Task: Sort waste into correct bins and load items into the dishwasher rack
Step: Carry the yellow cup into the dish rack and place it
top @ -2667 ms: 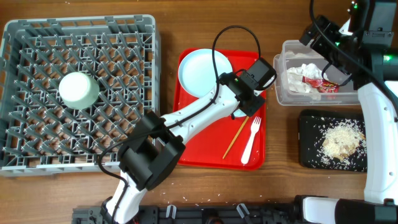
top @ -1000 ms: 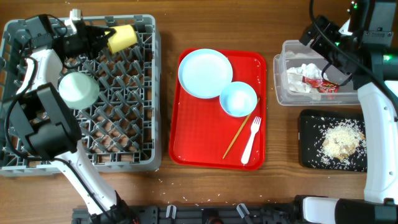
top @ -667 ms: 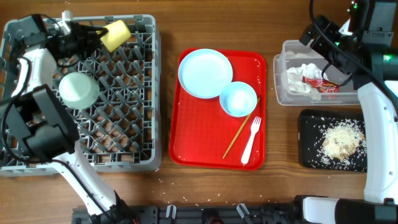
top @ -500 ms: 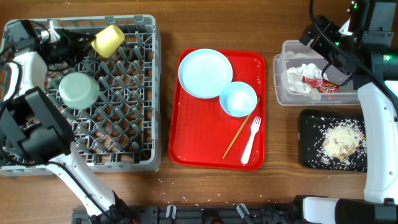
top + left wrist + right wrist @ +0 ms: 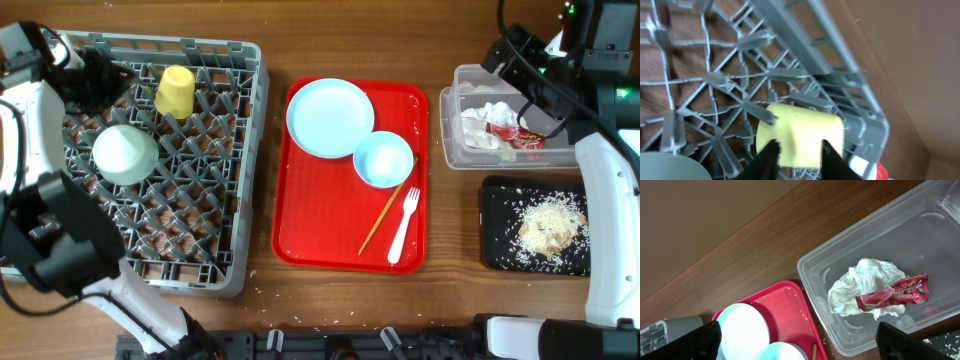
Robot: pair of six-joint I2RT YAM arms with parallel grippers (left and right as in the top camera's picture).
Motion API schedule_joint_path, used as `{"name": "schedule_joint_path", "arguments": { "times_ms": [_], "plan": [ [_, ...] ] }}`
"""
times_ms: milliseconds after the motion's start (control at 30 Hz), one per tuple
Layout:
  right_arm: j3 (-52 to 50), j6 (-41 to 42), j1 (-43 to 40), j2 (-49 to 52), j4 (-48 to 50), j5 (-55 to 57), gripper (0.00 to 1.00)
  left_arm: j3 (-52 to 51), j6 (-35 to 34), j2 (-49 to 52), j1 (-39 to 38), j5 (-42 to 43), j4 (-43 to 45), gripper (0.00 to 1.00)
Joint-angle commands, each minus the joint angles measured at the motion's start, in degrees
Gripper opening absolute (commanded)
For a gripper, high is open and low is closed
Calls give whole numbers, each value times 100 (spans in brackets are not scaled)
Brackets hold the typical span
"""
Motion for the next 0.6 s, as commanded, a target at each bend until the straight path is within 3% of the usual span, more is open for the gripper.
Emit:
{"name": "schedule_joint_path", "arguments": {
  "times_ms": [0, 67, 100, 167, 300, 567],
  "plan": [
    [76, 4, 2, 37, 0, 96, 100, -26, 116, -564, -210, -160, -4, 27],
    [76, 4, 2, 37, 0, 96, 100, -28, 339, -575, -533, -160, -4, 8],
    [76, 4, 2, 37, 0, 96, 100, -28, 787, -575, -791, -175, 9, 4],
    [76, 4, 2, 37, 0, 96, 100, -28, 1187, -573, -1329, -785, 114, 4],
    [76, 4, 2, 37, 0, 96, 100, -28, 1187, -514, -2256, -2999, 507, 4],
    [76, 4, 2, 37, 0, 96, 100, -28, 1185, 79, -2245, -3220, 675, 4]
  ]
}}
